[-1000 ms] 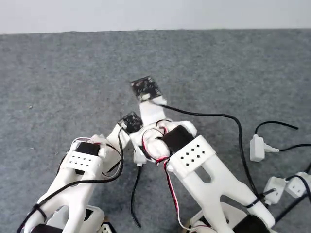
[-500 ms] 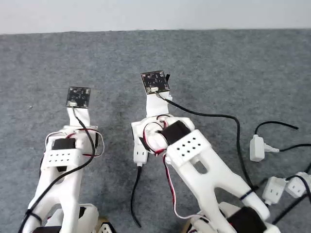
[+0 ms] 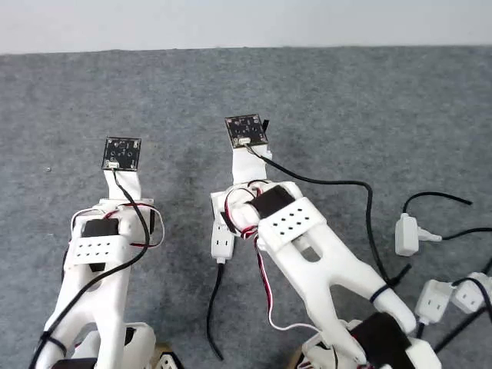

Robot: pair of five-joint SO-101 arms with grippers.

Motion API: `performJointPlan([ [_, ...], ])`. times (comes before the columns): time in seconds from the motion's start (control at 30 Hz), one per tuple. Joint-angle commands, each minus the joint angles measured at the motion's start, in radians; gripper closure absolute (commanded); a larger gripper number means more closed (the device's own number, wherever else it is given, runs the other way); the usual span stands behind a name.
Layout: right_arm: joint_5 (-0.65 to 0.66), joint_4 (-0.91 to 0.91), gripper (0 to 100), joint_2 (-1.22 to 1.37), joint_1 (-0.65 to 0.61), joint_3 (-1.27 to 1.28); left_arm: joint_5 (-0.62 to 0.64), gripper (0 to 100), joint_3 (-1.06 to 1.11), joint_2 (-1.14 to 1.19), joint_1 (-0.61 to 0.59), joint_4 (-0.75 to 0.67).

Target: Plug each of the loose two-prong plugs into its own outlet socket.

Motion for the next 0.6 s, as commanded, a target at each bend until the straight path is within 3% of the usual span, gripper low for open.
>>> performJointPlan([
  [0.0,-0.011,-0.013,99.1,0.013,0.022,-0.009,0.009,98,-0.047,-0.017,-0.006,-0.020],
  [0.57,-0.044,-0.021,99.1,0.022,0.015,-0.014,0.006,98,-0.047,-0.015,-0.006,-0.020],
])
